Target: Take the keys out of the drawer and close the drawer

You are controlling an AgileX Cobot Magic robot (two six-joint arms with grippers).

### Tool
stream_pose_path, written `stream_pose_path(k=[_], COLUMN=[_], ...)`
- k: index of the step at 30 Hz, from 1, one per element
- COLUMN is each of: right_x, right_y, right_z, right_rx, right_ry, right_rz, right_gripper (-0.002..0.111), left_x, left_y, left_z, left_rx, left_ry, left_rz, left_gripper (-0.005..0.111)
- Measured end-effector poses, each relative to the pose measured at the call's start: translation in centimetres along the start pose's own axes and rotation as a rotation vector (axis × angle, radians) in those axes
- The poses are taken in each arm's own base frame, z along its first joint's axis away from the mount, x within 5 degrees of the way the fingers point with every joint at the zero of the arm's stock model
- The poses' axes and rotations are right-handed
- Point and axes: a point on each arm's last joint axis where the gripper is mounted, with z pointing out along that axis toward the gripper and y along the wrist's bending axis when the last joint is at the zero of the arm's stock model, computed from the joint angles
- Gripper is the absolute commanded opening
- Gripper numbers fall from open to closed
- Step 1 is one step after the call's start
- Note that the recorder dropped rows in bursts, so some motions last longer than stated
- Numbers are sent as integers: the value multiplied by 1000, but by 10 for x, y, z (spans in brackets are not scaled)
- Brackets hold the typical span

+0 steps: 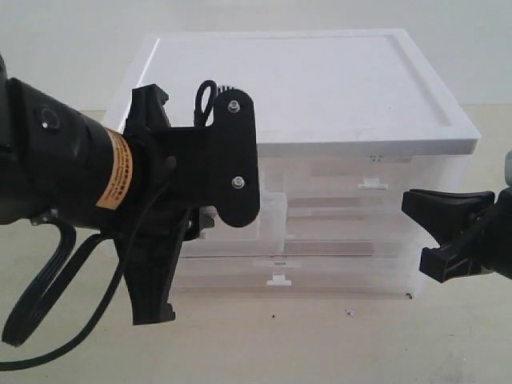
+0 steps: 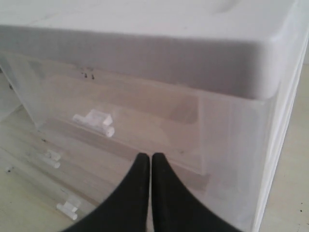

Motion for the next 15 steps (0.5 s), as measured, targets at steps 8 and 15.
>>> stream_pose_path(k=[8,15], right_x=[0,0], right_y=[0,0], right_z=[0,0], right_rx=[2,4], right_ry=[-1,-3], right_rz=[2,4], right_gripper=[0,0], left_x=[4,5], left_y=[-9,-18], left_z=[-27,-37], left_rx=[153,269], left_ry=[-25,-43], left_rz=[-75,-138], left_gripper=[5,5])
